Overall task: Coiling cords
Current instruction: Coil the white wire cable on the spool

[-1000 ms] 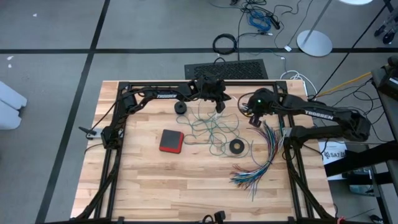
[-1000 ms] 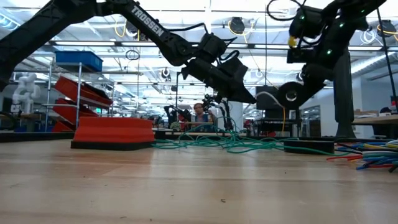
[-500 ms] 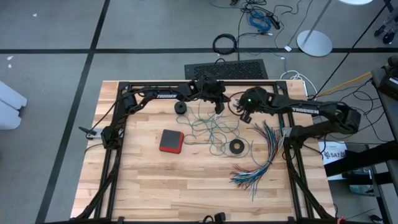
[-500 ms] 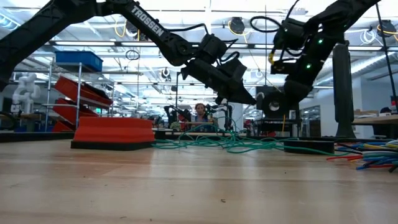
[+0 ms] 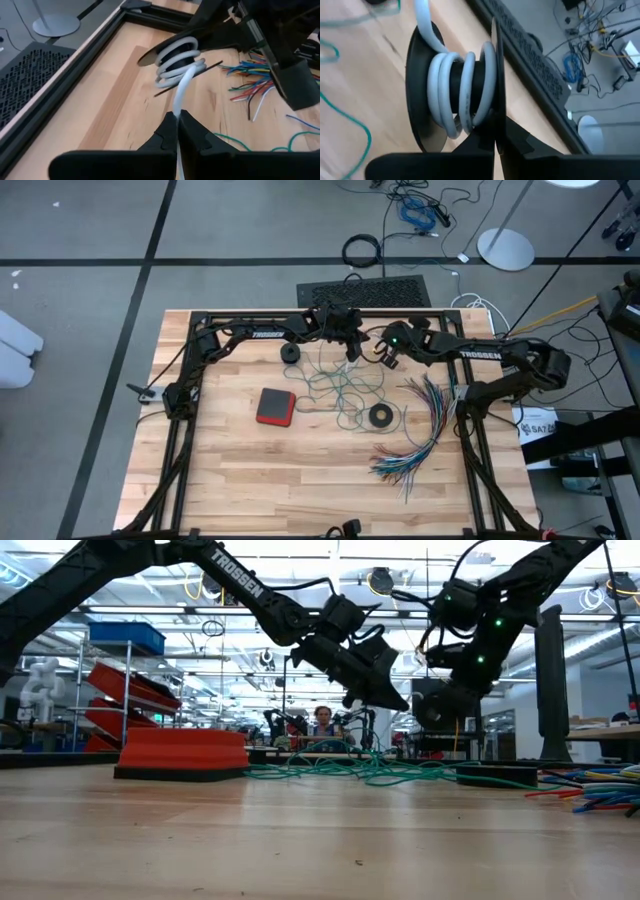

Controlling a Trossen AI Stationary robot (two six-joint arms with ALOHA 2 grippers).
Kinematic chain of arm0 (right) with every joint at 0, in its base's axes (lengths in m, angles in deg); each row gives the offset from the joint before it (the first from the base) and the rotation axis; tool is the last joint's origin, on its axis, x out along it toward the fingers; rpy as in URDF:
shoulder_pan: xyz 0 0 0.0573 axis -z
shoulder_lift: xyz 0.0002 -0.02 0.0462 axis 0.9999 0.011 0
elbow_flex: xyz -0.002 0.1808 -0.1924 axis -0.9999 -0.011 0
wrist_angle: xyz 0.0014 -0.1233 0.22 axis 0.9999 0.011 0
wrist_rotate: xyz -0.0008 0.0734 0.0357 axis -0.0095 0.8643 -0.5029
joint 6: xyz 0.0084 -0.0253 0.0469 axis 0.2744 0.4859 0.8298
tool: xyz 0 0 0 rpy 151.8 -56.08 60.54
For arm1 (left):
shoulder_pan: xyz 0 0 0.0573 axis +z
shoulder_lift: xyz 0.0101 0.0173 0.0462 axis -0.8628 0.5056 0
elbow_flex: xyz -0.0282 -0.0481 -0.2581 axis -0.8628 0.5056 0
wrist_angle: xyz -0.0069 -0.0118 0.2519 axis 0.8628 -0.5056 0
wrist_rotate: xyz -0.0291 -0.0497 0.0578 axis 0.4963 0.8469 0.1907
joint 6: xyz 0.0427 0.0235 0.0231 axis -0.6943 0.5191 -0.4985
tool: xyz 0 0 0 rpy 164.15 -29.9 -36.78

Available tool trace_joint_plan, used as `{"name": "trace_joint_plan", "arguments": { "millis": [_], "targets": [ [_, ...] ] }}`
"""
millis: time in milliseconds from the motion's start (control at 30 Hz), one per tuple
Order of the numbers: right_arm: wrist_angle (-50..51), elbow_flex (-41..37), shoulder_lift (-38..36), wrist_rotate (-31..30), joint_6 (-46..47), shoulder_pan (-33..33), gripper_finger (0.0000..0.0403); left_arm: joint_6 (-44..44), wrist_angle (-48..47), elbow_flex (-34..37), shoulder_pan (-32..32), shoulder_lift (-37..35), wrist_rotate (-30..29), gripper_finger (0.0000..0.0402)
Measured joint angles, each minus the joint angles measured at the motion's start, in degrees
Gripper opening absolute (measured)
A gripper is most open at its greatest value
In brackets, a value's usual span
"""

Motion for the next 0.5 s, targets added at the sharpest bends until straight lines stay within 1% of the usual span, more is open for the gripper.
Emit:
{"name": "trace_joint_plan", "arguments": {
  "millis": [500],
  "targets": [
    [-7.1,0.0,0.0,0.2,1.4,0.0,0.0,1.0,5.7,0.0,-2.9,0.0,1.2,0.0]
  ]
}}
